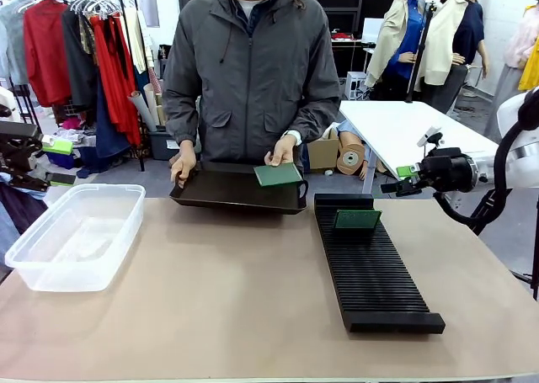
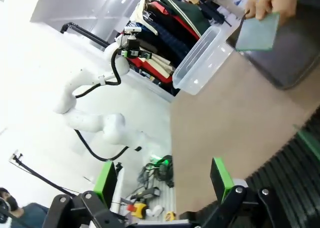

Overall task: Sort PCBs into racks and boxes based on the side picked up.
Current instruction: Pick up the Blank PCB handed by the Human, then if the short side of the Blank PCB is picked up, insert it into the PCB Rack ; if the long side is picked up, place it in the Organizing box.

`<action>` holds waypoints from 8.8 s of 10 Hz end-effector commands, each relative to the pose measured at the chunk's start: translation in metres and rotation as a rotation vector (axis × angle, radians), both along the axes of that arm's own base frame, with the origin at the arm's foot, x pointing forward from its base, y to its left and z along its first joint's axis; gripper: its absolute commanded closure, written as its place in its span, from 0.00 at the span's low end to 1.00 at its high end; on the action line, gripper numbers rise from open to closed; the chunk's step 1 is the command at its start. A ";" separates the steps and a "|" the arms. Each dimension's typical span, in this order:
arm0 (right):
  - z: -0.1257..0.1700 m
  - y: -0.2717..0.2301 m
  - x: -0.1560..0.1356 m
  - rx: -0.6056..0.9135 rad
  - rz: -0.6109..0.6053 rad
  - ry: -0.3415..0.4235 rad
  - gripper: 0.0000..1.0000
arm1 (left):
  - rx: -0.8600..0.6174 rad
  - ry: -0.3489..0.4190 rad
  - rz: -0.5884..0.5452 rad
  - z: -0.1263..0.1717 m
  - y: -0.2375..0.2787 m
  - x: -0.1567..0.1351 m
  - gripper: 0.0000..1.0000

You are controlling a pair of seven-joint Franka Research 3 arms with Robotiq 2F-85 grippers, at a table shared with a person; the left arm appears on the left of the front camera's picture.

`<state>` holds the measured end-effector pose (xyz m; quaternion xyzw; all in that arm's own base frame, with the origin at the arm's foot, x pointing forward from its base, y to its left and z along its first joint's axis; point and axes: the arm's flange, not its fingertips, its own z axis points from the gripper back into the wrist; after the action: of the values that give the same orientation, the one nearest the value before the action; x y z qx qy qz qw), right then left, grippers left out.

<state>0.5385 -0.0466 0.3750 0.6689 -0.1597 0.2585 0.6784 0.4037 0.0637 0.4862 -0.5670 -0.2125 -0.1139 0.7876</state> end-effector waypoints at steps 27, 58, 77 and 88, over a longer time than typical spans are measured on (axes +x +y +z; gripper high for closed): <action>0.041 0.084 -0.001 -0.010 0.099 0.228 0.00 | 0.001 0.004 -0.004 0.002 0.000 -0.002 0.00; -0.014 0.266 0.043 -0.018 0.026 0.288 0.00 | 0.001 0.004 -0.004 0.002 0.000 -0.002 0.00; -0.025 0.271 0.048 0.021 -0.024 0.309 1.00 | 0.001 0.004 -0.004 0.002 0.000 -0.002 0.00; -0.025 0.271 0.048 0.021 -0.024 0.309 1.00 | 0.001 0.004 -0.004 0.002 0.000 -0.002 0.00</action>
<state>0.5869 0.2226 0.3480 0.7023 -0.0615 0.1447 0.6943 0.4037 0.0637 0.4863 -0.5670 -0.2127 -0.1140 0.7876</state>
